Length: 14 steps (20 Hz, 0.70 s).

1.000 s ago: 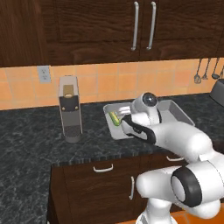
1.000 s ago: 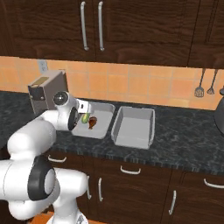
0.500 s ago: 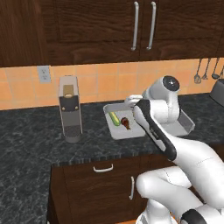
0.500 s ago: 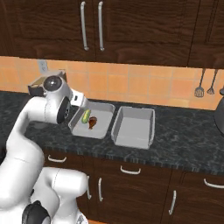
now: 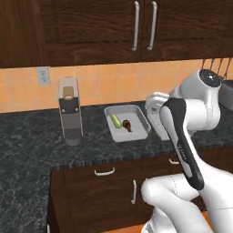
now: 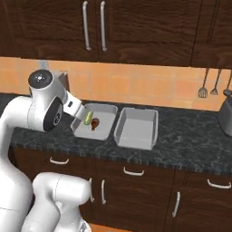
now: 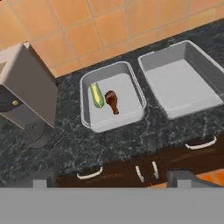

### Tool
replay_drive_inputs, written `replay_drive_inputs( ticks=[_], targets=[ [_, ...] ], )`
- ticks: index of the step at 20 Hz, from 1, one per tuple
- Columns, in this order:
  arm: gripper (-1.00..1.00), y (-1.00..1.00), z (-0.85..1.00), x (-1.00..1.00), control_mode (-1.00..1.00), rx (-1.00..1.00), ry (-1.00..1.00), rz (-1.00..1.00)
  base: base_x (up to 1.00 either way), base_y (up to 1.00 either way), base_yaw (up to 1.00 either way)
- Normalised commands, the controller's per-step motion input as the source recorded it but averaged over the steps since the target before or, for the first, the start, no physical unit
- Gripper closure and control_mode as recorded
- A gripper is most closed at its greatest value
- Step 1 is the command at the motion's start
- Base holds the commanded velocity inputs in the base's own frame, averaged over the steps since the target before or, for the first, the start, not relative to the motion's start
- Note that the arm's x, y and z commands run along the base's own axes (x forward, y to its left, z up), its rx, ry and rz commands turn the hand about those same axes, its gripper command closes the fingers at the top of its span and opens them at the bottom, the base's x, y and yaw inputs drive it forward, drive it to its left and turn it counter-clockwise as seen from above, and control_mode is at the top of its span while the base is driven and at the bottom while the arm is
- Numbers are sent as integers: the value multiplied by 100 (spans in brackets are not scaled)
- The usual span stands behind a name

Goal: Place one corn and one chicken drumstick in each tupperware on the nearby counter, to pack two identical lunches.

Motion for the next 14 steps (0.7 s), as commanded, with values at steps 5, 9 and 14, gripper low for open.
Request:
replay_drive_inputs(
  ticks=[5, 9, 14],
  targets=[
    [-100, 0, 0, 0, 100, 0, 0, 0, -98, -60, -20],
    [-100, 0, 0, 0, 100, 0, 0, 0, 2, -67, 1],
    [-100, 0, 0, 0, 100, 0, 0, 0, 39, -96, 6]
  ],
)
